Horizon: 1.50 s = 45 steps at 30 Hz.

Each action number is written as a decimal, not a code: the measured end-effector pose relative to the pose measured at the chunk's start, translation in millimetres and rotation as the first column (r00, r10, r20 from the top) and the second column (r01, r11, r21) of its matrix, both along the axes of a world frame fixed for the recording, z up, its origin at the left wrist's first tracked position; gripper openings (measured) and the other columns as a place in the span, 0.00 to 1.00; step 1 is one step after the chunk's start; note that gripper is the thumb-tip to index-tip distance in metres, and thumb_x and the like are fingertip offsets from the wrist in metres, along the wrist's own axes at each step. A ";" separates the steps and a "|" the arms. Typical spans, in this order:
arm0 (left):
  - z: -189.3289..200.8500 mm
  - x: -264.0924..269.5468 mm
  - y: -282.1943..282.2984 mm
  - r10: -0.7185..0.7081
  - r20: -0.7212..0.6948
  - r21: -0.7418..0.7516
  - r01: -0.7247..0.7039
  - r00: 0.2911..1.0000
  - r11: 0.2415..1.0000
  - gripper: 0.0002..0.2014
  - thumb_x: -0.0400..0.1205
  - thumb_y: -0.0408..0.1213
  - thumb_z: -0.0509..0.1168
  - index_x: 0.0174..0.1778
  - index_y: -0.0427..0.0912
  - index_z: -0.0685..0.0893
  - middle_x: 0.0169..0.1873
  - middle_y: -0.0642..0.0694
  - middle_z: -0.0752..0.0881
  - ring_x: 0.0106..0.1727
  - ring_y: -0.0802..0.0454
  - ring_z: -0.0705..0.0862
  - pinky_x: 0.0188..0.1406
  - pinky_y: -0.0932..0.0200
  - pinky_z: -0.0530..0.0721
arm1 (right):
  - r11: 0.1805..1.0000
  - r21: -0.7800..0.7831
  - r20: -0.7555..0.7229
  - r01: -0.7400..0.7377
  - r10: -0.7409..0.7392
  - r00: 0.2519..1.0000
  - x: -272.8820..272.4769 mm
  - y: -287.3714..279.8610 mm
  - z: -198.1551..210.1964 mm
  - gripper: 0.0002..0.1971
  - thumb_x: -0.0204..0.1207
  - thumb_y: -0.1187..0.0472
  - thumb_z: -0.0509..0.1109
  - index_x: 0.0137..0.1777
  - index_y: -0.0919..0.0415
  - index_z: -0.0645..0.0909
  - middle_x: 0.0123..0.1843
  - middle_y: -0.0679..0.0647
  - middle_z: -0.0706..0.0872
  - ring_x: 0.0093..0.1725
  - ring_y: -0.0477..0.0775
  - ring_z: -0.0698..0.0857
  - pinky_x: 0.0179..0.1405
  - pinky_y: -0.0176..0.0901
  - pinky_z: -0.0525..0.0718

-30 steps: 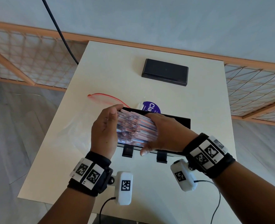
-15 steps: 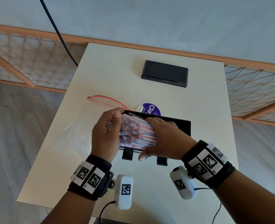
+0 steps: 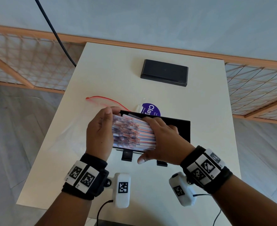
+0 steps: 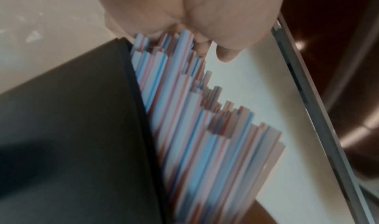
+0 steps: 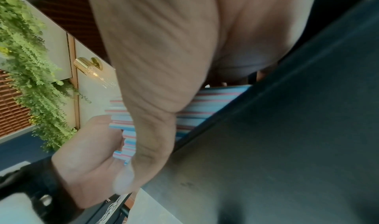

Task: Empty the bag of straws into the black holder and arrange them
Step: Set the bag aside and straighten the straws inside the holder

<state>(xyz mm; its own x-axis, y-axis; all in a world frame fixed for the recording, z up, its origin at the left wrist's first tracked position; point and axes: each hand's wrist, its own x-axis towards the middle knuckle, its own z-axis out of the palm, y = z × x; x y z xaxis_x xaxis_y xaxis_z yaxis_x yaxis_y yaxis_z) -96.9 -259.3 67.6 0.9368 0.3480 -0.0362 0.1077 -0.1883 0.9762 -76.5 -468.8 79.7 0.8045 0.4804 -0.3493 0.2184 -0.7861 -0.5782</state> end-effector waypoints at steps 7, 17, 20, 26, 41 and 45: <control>0.3 -0.1 -1.3 0.012 -0.016 -0.080 -0.013 1.000 0.997 0.26 0.91 0.55 0.54 0.58 0.41 0.92 0.52 0.45 0.95 0.57 0.42 0.93 0.58 0.45 0.88 | 0.994 0.099 -0.111 -0.050 0.061 0.992 20.8 0.2 6.5 0.61 0.47 0.33 0.89 0.82 0.43 0.66 0.74 0.41 0.78 0.71 0.46 0.78 0.78 0.52 0.75; -4.5 -7.7 -5.9 -0.165 0.038 0.206 0.153 0.986 0.966 0.59 0.69 0.89 0.45 0.82 0.47 0.77 0.70 0.56 0.84 0.65 0.76 0.82 0.59 0.82 0.77 | 0.990 0.072 -0.250 -0.121 0.135 0.959 43.8 2.8 10.2 0.58 0.46 0.31 0.88 0.79 0.37 0.66 0.65 0.36 0.85 0.62 0.43 0.84 0.70 0.47 0.82; -5.4 -9.0 -5.4 -0.170 0.034 0.196 0.160 0.985 0.967 0.60 0.67 0.90 0.46 0.84 0.47 0.76 0.75 0.55 0.83 0.72 0.65 0.84 0.71 0.68 0.81 | 0.990 0.054 -0.258 -0.129 0.138 0.956 46.3 6.9 10.7 0.57 0.42 0.29 0.87 0.75 0.36 0.69 0.63 0.37 0.86 0.61 0.43 0.85 0.69 0.51 0.84; -8.5 -6.4 -11.1 -0.117 0.037 0.169 0.110 0.992 0.980 0.55 0.71 0.87 0.45 0.82 0.49 0.78 0.77 0.58 0.82 0.77 0.59 0.82 0.79 0.58 0.79 | 0.992 0.025 -0.267 -0.127 0.129 0.955 46.2 8.1 14.3 0.53 0.42 0.30 0.88 0.70 0.36 0.72 0.59 0.38 0.88 0.58 0.42 0.86 0.67 0.51 0.85; -13.4 -8.1 -17.0 -0.192 0.013 0.146 0.188 0.981 0.971 0.55 0.76 0.84 0.37 0.87 0.49 0.74 0.80 0.48 0.83 0.80 0.52 0.82 0.80 0.44 0.81 | 0.989 0.043 -0.292 -0.140 0.147 0.945 45.8 7.9 22.1 0.55 0.47 0.34 0.90 0.77 0.33 0.69 0.64 0.34 0.87 0.64 0.42 0.85 0.72 0.50 0.81; -15.7 -8.3 -18.0 -0.228 0.016 0.139 0.224 0.973 0.965 0.55 0.77 0.83 0.36 0.88 0.49 0.71 0.82 0.48 0.81 0.82 0.52 0.80 0.81 0.41 0.79 | 0.987 0.036 -0.288 -0.156 0.160 0.944 49.4 5.6 26.5 0.51 0.48 0.34 0.90 0.73 0.33 0.73 0.61 0.34 0.88 0.61 0.37 0.86 0.69 0.46 0.82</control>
